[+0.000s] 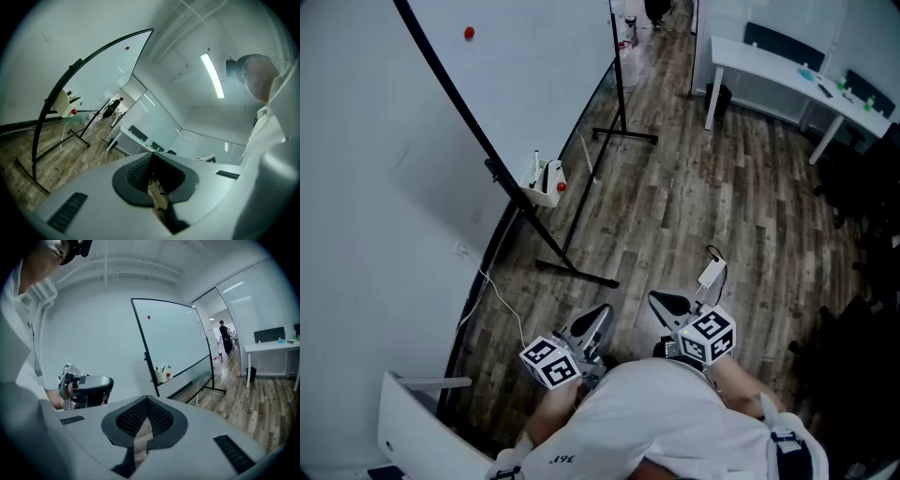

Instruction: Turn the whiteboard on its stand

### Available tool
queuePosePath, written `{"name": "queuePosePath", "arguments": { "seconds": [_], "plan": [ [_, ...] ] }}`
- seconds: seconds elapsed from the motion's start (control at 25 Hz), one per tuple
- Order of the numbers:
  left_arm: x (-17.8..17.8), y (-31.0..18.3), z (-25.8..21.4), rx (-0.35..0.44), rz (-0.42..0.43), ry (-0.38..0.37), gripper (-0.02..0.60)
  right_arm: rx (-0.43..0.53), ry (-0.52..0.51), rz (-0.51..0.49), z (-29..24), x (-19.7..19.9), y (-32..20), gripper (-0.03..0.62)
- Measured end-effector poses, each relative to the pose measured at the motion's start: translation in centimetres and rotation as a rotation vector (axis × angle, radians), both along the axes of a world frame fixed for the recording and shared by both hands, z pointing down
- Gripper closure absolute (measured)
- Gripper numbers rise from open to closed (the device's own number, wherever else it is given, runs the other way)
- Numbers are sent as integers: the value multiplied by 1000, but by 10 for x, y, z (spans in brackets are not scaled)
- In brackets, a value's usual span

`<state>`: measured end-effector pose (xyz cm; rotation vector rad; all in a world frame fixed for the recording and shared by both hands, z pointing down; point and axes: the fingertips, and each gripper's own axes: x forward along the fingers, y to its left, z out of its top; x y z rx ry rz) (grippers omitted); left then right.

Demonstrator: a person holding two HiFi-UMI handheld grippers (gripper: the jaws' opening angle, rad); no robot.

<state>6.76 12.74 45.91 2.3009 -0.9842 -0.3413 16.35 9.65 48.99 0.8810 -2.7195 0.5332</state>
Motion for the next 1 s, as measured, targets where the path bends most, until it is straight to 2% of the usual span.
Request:
{"name": "queuePosePath", "arguments": {
  "seconds": [0.24,0.44,0.72,1.0],
  "plan": [
    [0,0,0,-2,-8,2,574,7,5,-9,-1,-2,-1,568],
    [0,4,4,30,0,-17,574,5,7,-11,2,2,2,568],
    [0,3,3,1,-39,-7,574,-37,-41,-8,5,4,-1,568],
    [1,0,3,-2,-71,-14,574,-34,-47,10,6,17,-3,566]
  ]
}}
